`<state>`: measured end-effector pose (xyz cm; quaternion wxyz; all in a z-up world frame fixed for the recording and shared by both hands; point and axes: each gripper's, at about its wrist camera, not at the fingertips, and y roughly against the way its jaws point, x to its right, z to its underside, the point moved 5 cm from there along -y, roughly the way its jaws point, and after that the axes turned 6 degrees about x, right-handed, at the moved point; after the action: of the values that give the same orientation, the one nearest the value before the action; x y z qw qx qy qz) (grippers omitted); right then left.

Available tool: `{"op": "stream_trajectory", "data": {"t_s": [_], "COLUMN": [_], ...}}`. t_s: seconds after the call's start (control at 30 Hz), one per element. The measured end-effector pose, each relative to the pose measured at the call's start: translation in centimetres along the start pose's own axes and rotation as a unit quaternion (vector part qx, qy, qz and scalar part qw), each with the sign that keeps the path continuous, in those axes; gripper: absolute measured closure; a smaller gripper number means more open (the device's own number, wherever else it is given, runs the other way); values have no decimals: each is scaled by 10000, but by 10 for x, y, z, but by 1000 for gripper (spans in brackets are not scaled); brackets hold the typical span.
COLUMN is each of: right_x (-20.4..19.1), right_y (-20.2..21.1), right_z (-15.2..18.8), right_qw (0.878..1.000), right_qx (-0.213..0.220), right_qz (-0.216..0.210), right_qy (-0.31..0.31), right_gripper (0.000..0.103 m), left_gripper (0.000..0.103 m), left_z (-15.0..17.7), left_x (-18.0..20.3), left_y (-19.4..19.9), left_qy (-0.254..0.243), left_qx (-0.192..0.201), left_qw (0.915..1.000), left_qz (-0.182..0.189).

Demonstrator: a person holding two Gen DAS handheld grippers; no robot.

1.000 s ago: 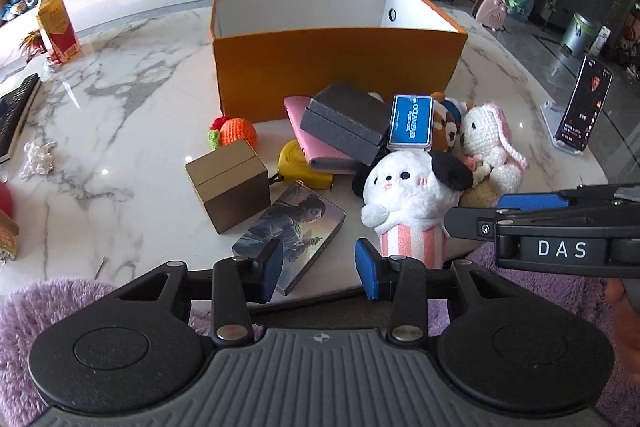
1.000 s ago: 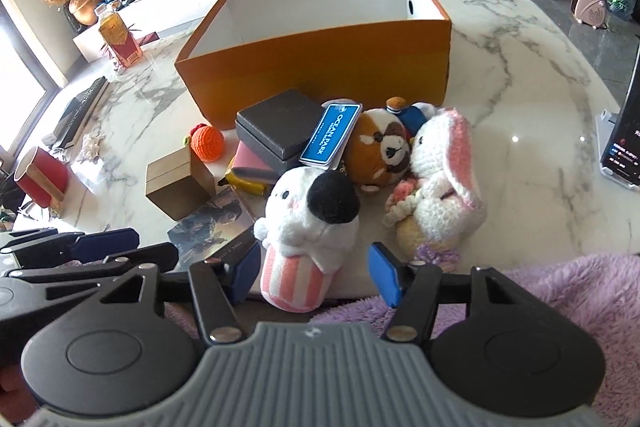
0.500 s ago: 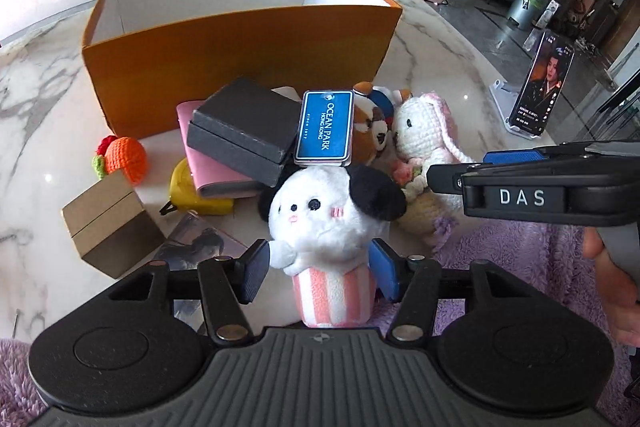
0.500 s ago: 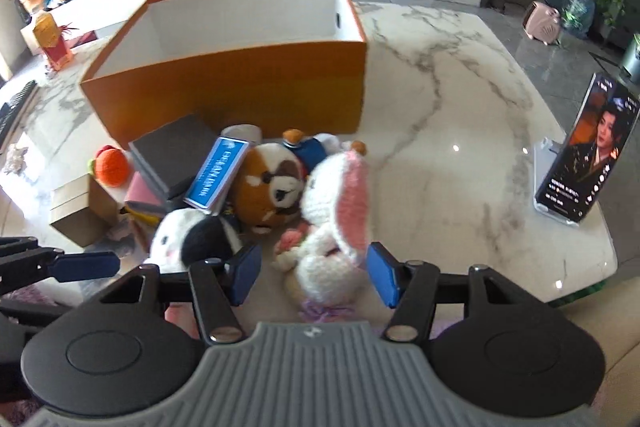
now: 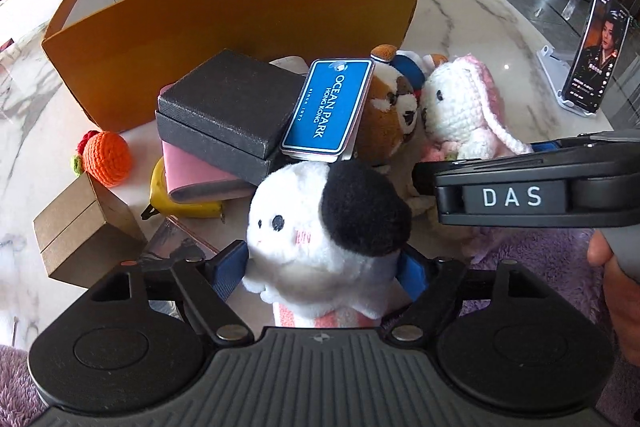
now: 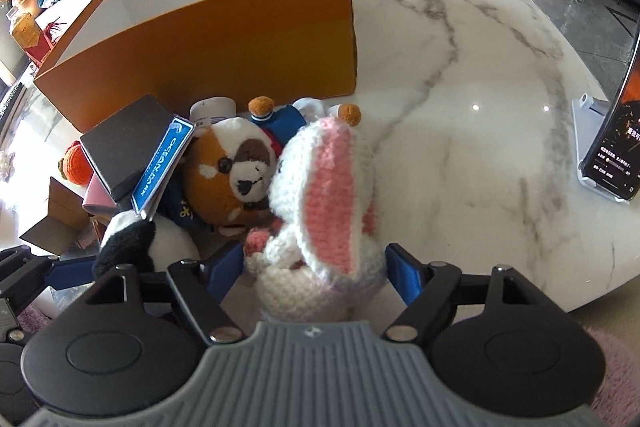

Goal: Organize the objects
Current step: 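Grasp the white black-eared plush with left tool while right tool grasps the crochet bunny, then lift both plushes and carry them over the orange box with both tools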

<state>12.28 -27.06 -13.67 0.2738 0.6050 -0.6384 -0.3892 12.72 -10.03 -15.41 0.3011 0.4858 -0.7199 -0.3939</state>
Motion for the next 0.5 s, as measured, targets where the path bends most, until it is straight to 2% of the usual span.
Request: {"op": "stream_trajectory", "data": {"t_s": [0.2,0.33,0.5], "right_x": [0,-3,-5], "right_y": [-9,-6,15], "right_z": [-1,-2,0], "right_qw": [9999,9996,9992], "right_qx": [39,131,279], "right_qz": [-109,-194,-205], "right_qy": [5,129,189], "right_gripper": [23,33,37], "left_gripper": [19,23,24], "left_z": [5,8,8], "left_x": [-5,-11,-13], "left_y": [-7,3,32], "left_qy": [66,225,359], "left_qx": [-13,37,257], "left_qw": [10000,9997,9986], "left_qz": [5,106,289]}}
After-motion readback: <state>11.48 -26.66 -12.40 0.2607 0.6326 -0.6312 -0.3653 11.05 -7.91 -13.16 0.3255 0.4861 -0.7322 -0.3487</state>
